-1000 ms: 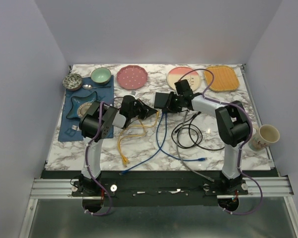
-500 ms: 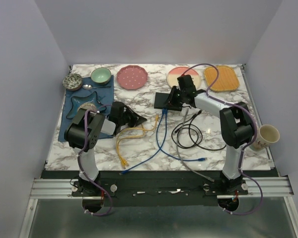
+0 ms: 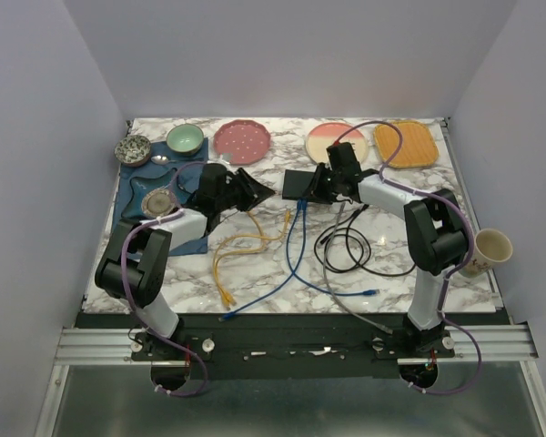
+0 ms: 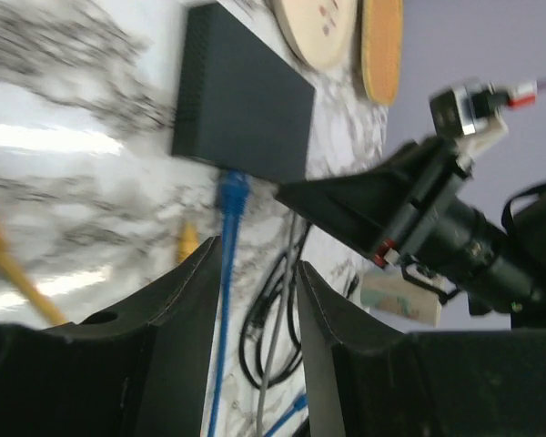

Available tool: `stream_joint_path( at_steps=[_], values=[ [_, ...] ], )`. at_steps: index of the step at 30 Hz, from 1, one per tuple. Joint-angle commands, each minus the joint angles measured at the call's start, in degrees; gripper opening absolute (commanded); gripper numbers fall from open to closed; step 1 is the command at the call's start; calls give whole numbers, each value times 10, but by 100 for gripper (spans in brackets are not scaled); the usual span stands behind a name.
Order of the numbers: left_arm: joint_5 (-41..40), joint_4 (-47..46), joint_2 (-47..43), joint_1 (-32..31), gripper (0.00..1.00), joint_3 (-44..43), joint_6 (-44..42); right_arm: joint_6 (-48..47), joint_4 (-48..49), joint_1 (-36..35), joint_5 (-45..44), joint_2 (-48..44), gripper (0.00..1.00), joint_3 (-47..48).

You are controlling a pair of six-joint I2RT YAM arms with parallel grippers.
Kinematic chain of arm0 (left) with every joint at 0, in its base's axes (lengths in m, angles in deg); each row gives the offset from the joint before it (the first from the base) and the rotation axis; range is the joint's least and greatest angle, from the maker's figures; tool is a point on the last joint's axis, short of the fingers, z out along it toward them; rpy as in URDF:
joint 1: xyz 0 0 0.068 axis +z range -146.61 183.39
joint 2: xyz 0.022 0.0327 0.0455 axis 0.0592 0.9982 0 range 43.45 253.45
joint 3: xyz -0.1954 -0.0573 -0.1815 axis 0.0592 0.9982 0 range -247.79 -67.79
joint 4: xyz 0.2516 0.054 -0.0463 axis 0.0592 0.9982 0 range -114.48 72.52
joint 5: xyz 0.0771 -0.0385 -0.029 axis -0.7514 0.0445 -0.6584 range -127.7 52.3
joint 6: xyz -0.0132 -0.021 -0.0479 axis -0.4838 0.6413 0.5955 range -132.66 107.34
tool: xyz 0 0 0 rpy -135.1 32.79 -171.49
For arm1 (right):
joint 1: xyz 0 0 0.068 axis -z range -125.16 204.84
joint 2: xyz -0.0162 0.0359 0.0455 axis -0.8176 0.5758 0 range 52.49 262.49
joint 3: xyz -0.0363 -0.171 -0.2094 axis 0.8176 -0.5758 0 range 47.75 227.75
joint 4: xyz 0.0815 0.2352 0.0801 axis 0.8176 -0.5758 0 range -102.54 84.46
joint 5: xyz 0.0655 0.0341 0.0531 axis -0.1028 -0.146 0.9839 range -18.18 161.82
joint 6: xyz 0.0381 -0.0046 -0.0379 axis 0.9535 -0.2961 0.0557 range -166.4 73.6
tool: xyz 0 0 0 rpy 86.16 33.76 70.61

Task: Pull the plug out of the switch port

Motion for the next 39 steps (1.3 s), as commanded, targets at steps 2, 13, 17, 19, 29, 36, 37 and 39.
stream_joint_path(
  at_steps=[2, 13, 17, 19, 29, 36, 37, 39],
  values=[
    [4, 80, -13, -112, 50, -21, -65, -8, 16, -1, -8, -25, 32, -22],
    [-97, 292, 45, -145, 47, -62, -146, -14, 22, 0, -13, -37, 32, -40],
    [-151, 378, 67, -145, 38, -90, -172, -15, 23, -1, -14, -40, 32, -45],
    [-178, 410, 77, -145, 34, -97, -183, -16, 24, 0, -17, -43, 32, -47],
    [-251, 461, 38, -114, 0, -66, -204, -21, 26, 0, -19, -47, 32, -54],
    [-294, 488, -53, -23, 0, -52, -209, -20, 31, 0, -18, -50, 32, -59],
    [-300, 493, -59, -15, 0, -56, -214, -20, 31, 0, -17, -50, 32, -59],
    [-308, 501, -71, -10, 0, -67, -217, -18, 33, 0, -16, -51, 32, -61]
  ],
)
